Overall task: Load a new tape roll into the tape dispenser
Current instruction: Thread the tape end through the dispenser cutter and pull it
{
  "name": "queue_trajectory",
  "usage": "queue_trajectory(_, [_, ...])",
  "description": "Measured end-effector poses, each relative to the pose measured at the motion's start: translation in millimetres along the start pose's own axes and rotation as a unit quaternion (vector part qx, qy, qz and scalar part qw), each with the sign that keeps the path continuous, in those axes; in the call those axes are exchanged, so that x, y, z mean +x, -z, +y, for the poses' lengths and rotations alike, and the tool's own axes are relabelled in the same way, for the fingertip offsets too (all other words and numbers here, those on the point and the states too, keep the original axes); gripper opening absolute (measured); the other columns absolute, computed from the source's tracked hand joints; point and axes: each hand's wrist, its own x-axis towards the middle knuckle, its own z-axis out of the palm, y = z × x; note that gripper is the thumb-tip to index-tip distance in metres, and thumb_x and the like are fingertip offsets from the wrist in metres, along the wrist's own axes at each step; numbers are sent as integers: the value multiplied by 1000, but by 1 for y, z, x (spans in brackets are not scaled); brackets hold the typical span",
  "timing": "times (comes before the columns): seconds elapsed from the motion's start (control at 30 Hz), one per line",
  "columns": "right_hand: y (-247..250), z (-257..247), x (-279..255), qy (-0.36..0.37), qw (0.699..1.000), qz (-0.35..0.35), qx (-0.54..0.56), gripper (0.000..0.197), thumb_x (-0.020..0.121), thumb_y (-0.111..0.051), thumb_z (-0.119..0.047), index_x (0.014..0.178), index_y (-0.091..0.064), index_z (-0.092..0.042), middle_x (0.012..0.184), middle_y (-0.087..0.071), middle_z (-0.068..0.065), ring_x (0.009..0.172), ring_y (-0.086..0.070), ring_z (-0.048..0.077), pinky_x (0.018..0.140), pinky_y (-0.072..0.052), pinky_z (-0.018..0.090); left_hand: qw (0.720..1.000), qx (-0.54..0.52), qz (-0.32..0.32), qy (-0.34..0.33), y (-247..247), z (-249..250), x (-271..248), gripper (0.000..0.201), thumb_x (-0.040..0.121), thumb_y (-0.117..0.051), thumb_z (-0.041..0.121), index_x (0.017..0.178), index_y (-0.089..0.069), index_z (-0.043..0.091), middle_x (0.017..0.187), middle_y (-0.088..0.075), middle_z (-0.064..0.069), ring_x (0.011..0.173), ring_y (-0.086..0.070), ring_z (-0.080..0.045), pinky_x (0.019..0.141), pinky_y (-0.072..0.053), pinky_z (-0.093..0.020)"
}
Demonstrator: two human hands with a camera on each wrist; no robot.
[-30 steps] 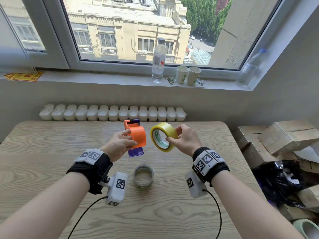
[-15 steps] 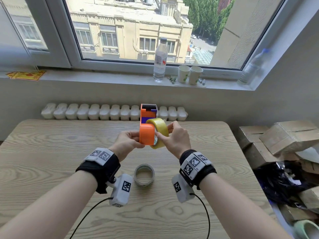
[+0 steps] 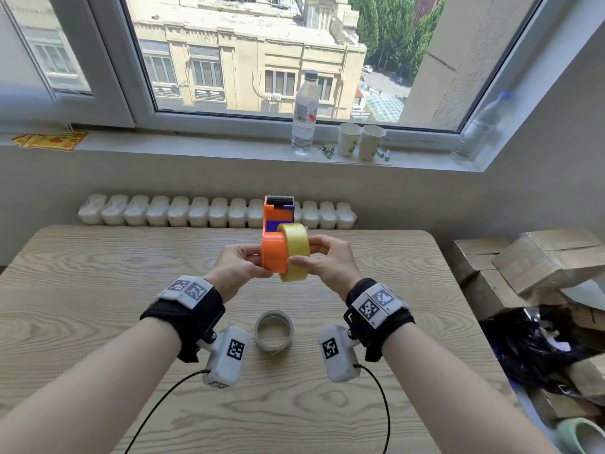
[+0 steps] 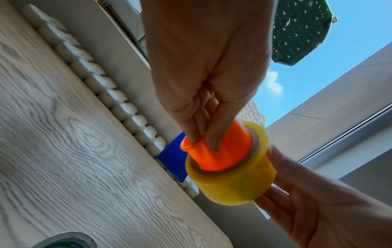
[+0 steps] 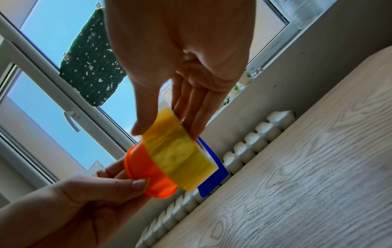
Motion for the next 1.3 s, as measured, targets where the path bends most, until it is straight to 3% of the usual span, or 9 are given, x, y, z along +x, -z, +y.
queue_trajectory(0.27, [-1,0,-1,9,999,-43,20,43,69,-80,-5,110,-66,-6,96,-69,8,86,-67,20,73,-56,28,995,-58,-78,13,-2,12,-5,51,73,-56,-21,121,-57,-3,107,-70,-14,93,-69,-21,77,-57,-26])
queue_trajectory(0.4, [-7,1,0,35,998,-49,7,44,67,-81,-3,109,-68,-5,92,-70,10,81,-67,19,77,-57,32,985,-111,-125,41,-7,18,-8,52,75,-57,11,126,-53,2,119,-62,-19,103,-62,-28,85,-52,-35])
queue_trajectory(0.5, [-8,-2,0,61,994,-76,-57,48,67,-81,-6,113,-67,-8,93,-64,3,75,-60,8,70,-52,18,986,-118,-114,42,-11,15,-8,49,84,-62,14,130,-49,6,126,-61,-18,109,-62,-29,89,-52,-42])
queue_trajectory(0.63, [-2,-5,2,61,992,-75,-83,61,69,-81,-14,125,-56,-10,99,-60,1,83,-60,12,72,-50,16,994,-57,-91,26,-13,11,-8,50,87,-58,8,134,-43,8,118,-62,-13,104,-62,-25,85,-52,-38])
queue_trajectory(0.7, [-1,-7,5,74,992,-44,-96,55,76,-76,-19,127,-54,-12,105,-61,4,87,-60,14,74,-50,17,994,-32,-103,17,-12,9,-8,54,85,-59,8,136,-41,10,121,-61,-12,112,-59,-26,92,-48,-39])
queue_trajectory(0.8, [-2,-8,8,104,983,-29,-145,38,81,-71,-19,117,-63,-12,105,-60,3,90,-60,16,83,-52,29,990,-19,-137,6,-13,8,-10,51,85,-59,7,133,-44,16,117,-65,-8,108,-63,-20,93,-49,-35])
queue_trajectory(0.93, [-3,-4,9,126,981,13,-147,19,77,-75,-17,95,-74,-12,95,-58,-4,90,-60,15,80,-49,29,992,-24,-126,-5,-18,8,-13,49,84,-62,7,129,-46,20,114,-65,-6,105,-64,-21,89,-50,-32])
queue_trajectory(1.07, [-6,-4,8,153,979,24,-130,6,77,-74,-9,82,-75,-6,95,-64,5,90,-63,21,80,-55,39,995,39,-90,-16,-21,9,-14,59,74,-73,3,127,-48,14,96,-66,-4,84,-66,-11,74,-52,-27])
queue_trajectory(1.3, [-13,-3,7,145,970,14,-196,6,85,-65,-17,87,-66,-12,98,-70,10,94,-65,27,84,-53,48,991,125,-47,-16,-25,3,-12,40,72,-76,18,109,-60,19,97,-72,-13,86,-67,-28,78,-54,-41])
